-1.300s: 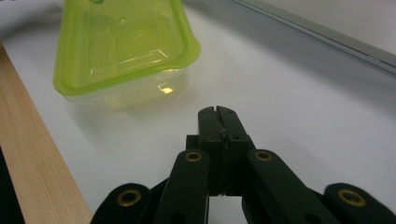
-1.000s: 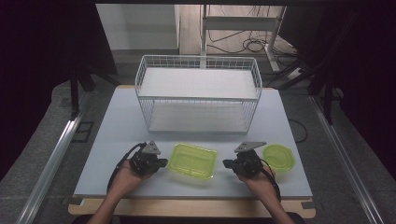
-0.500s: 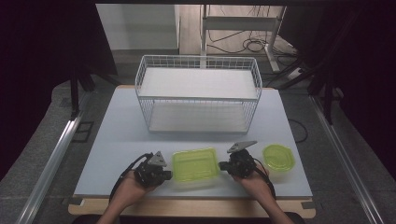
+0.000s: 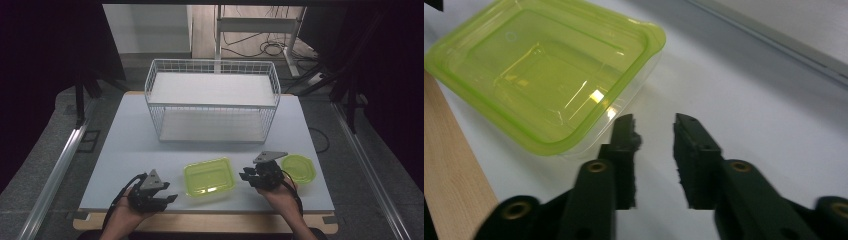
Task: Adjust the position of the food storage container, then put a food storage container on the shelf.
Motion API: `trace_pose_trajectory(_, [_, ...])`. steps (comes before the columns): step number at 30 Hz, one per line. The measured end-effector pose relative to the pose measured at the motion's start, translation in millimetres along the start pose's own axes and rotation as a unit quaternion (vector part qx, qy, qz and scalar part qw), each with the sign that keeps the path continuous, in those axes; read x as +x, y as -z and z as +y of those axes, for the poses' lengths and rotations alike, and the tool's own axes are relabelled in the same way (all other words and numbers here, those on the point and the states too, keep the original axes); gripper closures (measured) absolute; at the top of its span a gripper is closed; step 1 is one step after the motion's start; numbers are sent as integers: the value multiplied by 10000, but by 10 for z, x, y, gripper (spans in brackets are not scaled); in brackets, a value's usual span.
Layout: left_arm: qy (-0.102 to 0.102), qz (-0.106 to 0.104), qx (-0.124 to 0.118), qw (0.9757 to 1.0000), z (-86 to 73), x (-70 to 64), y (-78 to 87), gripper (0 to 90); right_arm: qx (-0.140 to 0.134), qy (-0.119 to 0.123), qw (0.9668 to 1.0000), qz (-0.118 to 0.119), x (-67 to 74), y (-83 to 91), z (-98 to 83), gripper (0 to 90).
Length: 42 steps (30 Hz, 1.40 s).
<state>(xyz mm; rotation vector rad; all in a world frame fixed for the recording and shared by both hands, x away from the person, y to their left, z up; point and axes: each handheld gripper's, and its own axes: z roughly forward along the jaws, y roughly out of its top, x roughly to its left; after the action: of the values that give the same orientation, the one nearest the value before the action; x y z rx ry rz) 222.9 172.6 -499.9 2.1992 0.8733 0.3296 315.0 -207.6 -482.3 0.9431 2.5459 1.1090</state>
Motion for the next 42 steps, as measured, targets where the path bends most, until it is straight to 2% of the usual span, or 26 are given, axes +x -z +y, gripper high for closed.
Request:
trace_pose_trajectory(3, [164,127,-210,9996,-80,28,69,372,-97,-21,9999,-17,32,58,-24,536])
trace_pose_trajectory(5, [191,272,-280,9991,-108,50,72,272,-221,-38,9997,-9,60,87,-41,468])
trace_pose_trajectory(6, [208,348,-284,9988,-118,62,65,223,-268,-17,9996,1,67,99,-49,433])
trace_pose_trajectory(9, [311,405,-318,9982,-161,83,31,102,-379,45,9993,-1,89,109,-72,324])
trace_pose_trajectory(12, [222,529,-185,9982,-225,79,-4,25,-329,139,9994,2,83,75,-99,230])
trace_pose_trajectory(13, [242,560,-178,9980,-233,85,-14,25,-301,107,9995,3,79,58,-110,215])
trace_pose_trajectory(17, [435,424,-344,9976,-249,110,-32,21,-204,-1,9998,68,48,2,-147,154])
trace_pose_trajectory(24, [199,536,-292,9979,-249,63,-82,17,-177,-155,9995,198,28,-32,-162,73])
trace_pose_trajectory(28, [158,585,-311,9977,-255,60,-82,18,-177,-248,9992,242,35,-29,-137,86])
trace_pose_trajectory(33, [147,612,-335,9975,-260,61,-86,20,-127,-384,9983,429,19,-4,-96,198])
trace_pose_trajectory(37, [86,577,-330,9978,-258,46,-109,22,-182,-663,9959,592,8,-4,-34,265])
trace_pose_trajectory(42, [45,573,-321,9978,-255,35,-117,23,-91,-634,9950,768,2,-56,66,354])
